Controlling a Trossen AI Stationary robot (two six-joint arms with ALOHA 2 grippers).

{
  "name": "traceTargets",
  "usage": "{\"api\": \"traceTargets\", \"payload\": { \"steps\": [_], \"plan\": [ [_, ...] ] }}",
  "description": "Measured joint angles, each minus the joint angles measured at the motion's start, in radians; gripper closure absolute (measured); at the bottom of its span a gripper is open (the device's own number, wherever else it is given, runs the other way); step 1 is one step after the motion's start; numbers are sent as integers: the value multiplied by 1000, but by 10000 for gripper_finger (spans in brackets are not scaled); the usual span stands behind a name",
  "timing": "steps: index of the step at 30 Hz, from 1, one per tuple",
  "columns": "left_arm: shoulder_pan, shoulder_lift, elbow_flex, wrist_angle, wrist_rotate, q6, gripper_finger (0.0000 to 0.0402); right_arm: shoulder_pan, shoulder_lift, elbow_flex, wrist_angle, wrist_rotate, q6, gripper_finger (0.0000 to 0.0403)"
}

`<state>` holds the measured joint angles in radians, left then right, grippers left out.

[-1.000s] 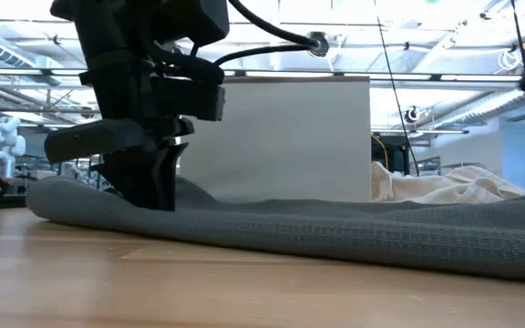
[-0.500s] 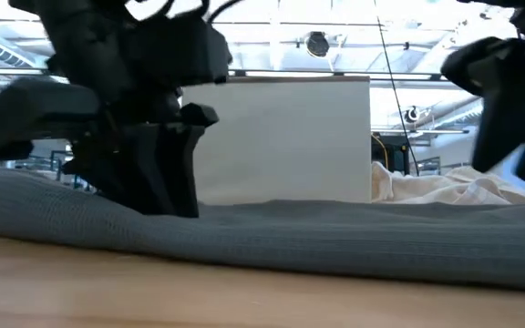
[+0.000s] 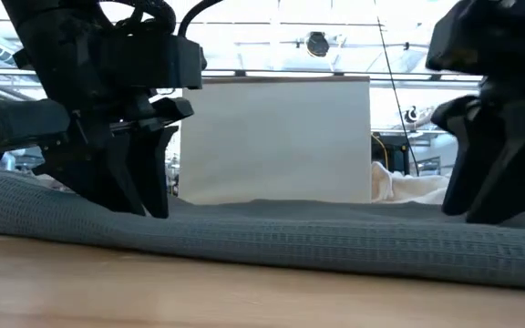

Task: Fold towel
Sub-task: Fold the gray towel

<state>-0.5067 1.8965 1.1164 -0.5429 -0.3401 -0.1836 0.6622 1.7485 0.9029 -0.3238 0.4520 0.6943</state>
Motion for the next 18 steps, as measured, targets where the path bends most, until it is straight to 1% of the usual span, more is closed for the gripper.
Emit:
{"api": "traceTargets", "payload": {
  "steps": [6, 9, 13, 18],
  "plan": [
    [-4, 0, 0, 0, -5, -4, 257, -43, 0, -65, 93, -10, -2, 252],
    [-4, 0, 0, -4, -37, -27, 257, -76, -3, -84, 105, -3, -24, 252],
    [0, 2, -2, -12, -82, -76, 257, -117, -4, -95, 109, -1, -109, 252],
    [0, 2, -2, -14, -95, -109, 257, -182, -4, -95, 105, -6, -246, 252]
  ]
}}
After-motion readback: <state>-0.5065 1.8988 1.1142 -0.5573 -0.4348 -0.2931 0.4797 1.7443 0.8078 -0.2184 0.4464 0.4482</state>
